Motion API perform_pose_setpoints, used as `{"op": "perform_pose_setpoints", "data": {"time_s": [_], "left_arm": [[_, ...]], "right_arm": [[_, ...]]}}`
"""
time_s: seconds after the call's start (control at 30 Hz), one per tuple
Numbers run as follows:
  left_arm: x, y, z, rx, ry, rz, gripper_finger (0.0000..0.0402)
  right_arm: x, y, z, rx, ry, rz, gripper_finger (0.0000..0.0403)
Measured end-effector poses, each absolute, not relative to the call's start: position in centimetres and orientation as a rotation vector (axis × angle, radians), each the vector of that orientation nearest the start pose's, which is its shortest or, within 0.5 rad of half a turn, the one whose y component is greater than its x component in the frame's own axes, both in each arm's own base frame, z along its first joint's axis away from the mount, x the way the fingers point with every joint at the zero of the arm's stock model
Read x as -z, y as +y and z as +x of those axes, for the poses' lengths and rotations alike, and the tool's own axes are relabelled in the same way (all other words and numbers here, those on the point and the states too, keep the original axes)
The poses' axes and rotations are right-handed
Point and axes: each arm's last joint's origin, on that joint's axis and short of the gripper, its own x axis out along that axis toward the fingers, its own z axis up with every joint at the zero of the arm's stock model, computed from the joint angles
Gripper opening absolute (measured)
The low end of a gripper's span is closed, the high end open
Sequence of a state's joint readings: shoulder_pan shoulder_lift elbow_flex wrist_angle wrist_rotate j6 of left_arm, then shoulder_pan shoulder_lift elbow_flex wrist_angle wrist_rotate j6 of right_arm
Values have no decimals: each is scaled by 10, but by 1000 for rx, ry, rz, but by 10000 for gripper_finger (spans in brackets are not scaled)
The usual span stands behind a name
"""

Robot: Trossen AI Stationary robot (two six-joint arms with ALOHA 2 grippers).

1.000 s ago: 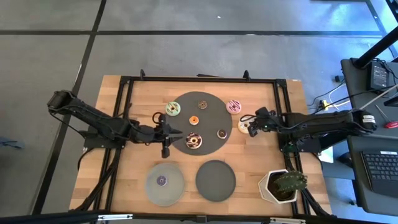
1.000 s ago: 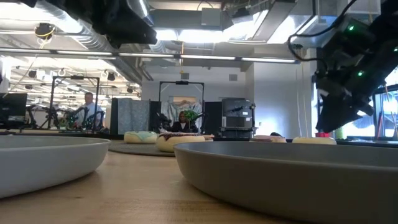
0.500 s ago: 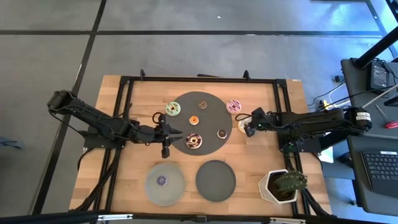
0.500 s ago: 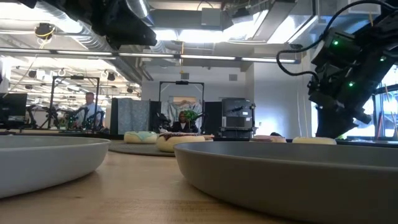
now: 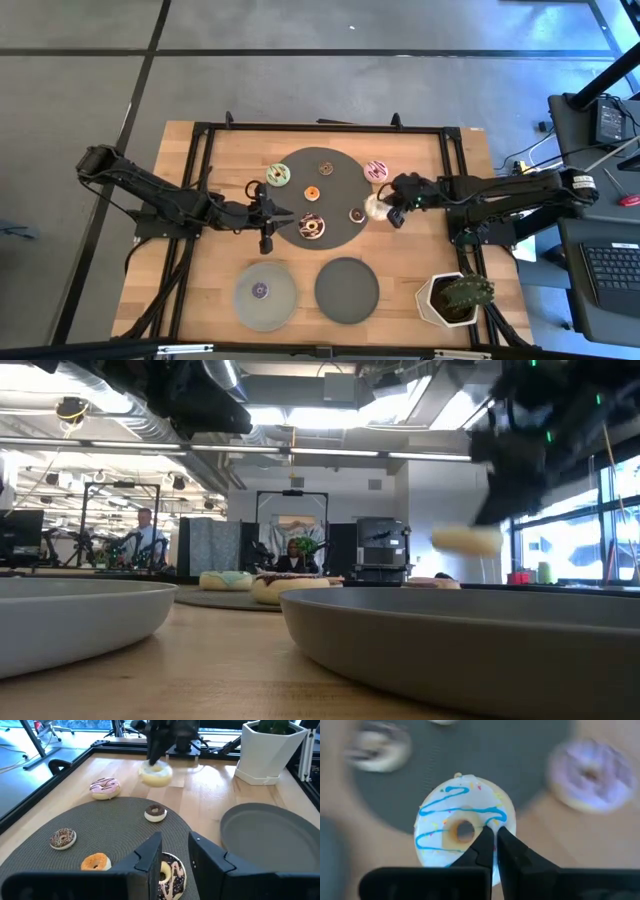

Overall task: Pick & Place donuts
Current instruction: Put the big white and blue donut on the dark gray plate

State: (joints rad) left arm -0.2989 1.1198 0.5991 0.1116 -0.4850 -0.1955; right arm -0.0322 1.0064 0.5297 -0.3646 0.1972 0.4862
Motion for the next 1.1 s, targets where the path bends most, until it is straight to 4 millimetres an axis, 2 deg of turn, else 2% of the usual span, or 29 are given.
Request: {"op": "perform_pose_setpoints", "data": {"time_s": [0.13,0.23,0.43,0.6,0.77,1.1], "left_arm": [[-234,-56,227,-221,359,-35,93],[-234,-56,227,-222,360,-35,95],[-234,-56,227,-222,360,-35,92],[-234,-56,227,-222,360,-35,89],[-234,-56,227,-222,360,-35,88],[-234,-56,226,-223,361,-35,88]], "right_arm": [[-220,15,209,207,754,321,10],[-227,37,224,96,776,274,10],[-208,73,257,-58,819,202,10],[-188,95,281,-215,802,228,11],[-173,105,293,-263,836,227,11],[-149,106,302,-220,905,196,12]]}}
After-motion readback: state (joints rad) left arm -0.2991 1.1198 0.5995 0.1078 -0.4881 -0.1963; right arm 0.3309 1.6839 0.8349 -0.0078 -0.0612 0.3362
